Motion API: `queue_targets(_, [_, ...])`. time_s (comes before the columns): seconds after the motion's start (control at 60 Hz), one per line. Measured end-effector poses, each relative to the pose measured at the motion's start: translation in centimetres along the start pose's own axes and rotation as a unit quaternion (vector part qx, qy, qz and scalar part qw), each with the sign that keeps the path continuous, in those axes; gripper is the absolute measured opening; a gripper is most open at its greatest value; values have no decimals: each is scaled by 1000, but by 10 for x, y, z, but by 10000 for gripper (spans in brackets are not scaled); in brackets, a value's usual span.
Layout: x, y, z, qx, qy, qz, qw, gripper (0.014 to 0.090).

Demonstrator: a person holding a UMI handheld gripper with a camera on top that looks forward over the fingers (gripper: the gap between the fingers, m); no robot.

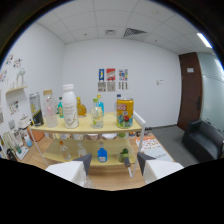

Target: Make me a cup of Vodka Sunrise.

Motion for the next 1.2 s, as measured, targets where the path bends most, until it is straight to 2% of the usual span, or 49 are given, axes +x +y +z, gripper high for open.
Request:
queue_targets(0.167, [20,-63,47,49,-8,17,999,852])
queue_targets(0.35, [27,-89,111,66,-12,11,998,846])
queue_targets(0.45, [30,-98,133,68,-17,6,998,792])
queue_targets(0.533, [30,-102,147,71,-20,-6,997,717])
queue_targets(0.567, [30,-105,149,76,-22,-15,997,676])
queue_targets(0.633, [35,-109,150,86,-11,-24,996,541])
queue_targets(0.833, [33,-109,152,84,-17,-14,996,523])
queue_targets(0.967, [42,-113,145,87,6,-24,996,510])
queue_targets(1.2, [36,-131,87,117,9,9,993,508])
